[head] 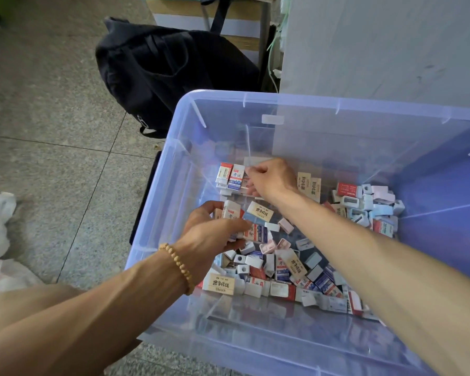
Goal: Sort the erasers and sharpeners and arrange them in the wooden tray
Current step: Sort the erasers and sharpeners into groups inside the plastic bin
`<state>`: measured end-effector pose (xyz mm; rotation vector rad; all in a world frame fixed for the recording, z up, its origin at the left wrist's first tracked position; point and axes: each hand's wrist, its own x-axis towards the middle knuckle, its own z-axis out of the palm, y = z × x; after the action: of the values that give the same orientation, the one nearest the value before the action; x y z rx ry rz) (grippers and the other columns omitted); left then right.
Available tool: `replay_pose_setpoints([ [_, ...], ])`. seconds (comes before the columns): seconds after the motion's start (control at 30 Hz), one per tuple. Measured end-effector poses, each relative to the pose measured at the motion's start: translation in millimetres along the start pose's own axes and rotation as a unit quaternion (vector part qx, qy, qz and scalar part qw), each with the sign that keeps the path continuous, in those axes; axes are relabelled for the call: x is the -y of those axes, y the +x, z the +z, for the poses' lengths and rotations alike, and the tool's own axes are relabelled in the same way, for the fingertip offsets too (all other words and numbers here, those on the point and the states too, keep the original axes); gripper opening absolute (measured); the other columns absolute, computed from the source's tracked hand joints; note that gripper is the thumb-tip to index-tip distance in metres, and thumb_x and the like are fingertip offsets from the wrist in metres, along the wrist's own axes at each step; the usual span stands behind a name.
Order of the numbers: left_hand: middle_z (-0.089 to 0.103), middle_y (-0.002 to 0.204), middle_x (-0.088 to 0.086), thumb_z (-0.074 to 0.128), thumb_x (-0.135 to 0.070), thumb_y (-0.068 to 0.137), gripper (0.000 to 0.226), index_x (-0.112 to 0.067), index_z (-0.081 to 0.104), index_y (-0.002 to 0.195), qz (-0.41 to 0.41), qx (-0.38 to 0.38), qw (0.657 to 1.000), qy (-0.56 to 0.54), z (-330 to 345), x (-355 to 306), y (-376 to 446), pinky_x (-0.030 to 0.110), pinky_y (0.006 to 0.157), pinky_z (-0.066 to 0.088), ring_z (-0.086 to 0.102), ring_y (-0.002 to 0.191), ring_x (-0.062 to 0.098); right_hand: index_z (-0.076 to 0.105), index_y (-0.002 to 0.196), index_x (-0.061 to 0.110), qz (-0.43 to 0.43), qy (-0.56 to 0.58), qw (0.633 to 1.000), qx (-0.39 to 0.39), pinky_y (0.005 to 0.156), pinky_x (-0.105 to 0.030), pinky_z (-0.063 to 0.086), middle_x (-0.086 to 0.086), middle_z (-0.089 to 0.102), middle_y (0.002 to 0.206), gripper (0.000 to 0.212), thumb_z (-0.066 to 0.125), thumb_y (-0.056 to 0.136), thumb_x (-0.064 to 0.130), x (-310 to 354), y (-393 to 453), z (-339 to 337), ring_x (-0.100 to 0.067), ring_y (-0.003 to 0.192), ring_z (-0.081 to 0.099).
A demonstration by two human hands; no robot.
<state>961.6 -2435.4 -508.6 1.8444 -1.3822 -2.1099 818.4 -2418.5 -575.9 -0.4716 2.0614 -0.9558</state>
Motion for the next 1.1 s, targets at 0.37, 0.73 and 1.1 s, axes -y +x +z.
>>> replay_pose_setpoints([
  [0.37, 0.073, 0.093, 0.023, 0.079, 0.009, 0.069, 0.042, -0.002, 0.061, 0.106, 0.055, 0.087, 0.988, 0.113, 6, -6, -15, 0.034, 0.068, 0.061, 0.071, 0.075, 0.029, 0.077, 0.090, 0.022, -0.074, 0.019, 0.966, 0.249, 0.083, -0.033, 0.054, 0.005, 0.075, 0.084, 0.034, 0.081, 0.067, 0.047, -6, -72, -56, -0.010, 0.080, 0.067],
  [0.73, 0.069, 0.093, 0.018, 0.077, 0.007, 0.075, 0.037, -0.001, 0.058, 0.105, 0.031, 0.046, 0.994, 0.091, 3, -8, -15, 0.029, 0.061, 0.061, 0.073, 0.071, 0.026, 0.067, 0.116, 0.008, 0.024, 0.074, 0.995, 0.063, 0.076, -0.033, 0.062, -0.007, 0.074, 0.100, 0.021, 0.065, 0.096, 0.013, -18, -36, -63, -0.018, 0.088, 0.073],
  [1.1, 0.069, 0.099, 0.022, 0.078, 0.001, 0.078, 0.034, -0.006, 0.059, 0.105, 0.043, 0.046, 0.995, 0.077, 3, -3, -9, 0.039, 0.076, 0.062, 0.072, 0.089, 0.036, 0.071, 0.079, 0.023, 0.046, 0.094, 0.990, -0.093, 0.083, -0.038, 0.060, -0.001, 0.076, 0.091, 0.012, 0.076, 0.088, 0.016, -8, 0, 4, -0.019, 0.083, 0.072],
])
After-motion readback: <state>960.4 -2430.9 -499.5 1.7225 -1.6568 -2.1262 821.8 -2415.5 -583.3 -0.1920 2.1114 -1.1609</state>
